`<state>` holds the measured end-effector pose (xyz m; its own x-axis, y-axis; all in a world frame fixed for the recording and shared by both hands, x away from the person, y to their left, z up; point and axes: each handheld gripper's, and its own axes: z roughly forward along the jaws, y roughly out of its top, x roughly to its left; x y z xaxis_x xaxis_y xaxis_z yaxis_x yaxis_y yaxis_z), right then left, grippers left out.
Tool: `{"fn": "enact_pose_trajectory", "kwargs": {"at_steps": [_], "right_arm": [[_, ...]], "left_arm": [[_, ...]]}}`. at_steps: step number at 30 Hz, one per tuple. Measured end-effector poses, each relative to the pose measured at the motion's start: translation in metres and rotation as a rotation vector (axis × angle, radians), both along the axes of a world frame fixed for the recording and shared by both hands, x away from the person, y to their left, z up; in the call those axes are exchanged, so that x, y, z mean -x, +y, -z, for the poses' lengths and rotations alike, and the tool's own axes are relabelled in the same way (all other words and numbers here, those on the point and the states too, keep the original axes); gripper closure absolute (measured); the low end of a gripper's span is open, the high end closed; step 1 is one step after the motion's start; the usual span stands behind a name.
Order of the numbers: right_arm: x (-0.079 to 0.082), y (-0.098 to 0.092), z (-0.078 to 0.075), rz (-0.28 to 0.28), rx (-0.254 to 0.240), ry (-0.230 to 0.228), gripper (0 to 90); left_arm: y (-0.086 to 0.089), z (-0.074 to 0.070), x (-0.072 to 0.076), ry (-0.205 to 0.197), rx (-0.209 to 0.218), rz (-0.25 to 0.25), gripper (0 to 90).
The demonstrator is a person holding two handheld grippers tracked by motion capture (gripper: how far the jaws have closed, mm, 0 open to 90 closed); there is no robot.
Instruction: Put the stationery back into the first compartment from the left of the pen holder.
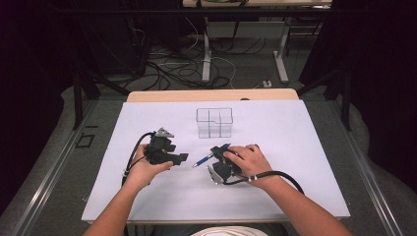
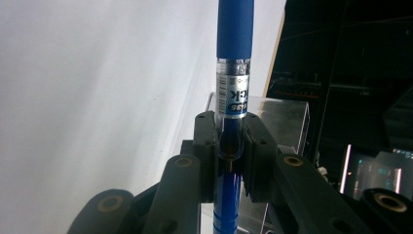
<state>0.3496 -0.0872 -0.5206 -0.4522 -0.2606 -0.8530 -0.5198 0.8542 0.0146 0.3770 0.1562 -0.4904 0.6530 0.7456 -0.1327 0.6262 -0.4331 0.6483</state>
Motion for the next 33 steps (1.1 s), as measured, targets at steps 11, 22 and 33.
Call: {"fn": "enact_pose_trajectory", "kwargs": {"at_steps": [11,22,33], "right_arm": [[-0.021,0.001,-0.019,0.064,-0.226,0.126,79.1],[-0.049,0.012,-0.046,0.133,-0.405,0.263,79.0],[-0.076,0.020,-0.063,0.198,-0.607,0.437,79.0]], "left_arm": [[0.021,0.004,0.003,0.008,0.051,-0.089,31.4],[0.032,0.009,0.003,-0.033,0.035,-0.116,14.9],[0.037,0.018,0.001,-0.047,0.023,-0.176,3.0]]}}
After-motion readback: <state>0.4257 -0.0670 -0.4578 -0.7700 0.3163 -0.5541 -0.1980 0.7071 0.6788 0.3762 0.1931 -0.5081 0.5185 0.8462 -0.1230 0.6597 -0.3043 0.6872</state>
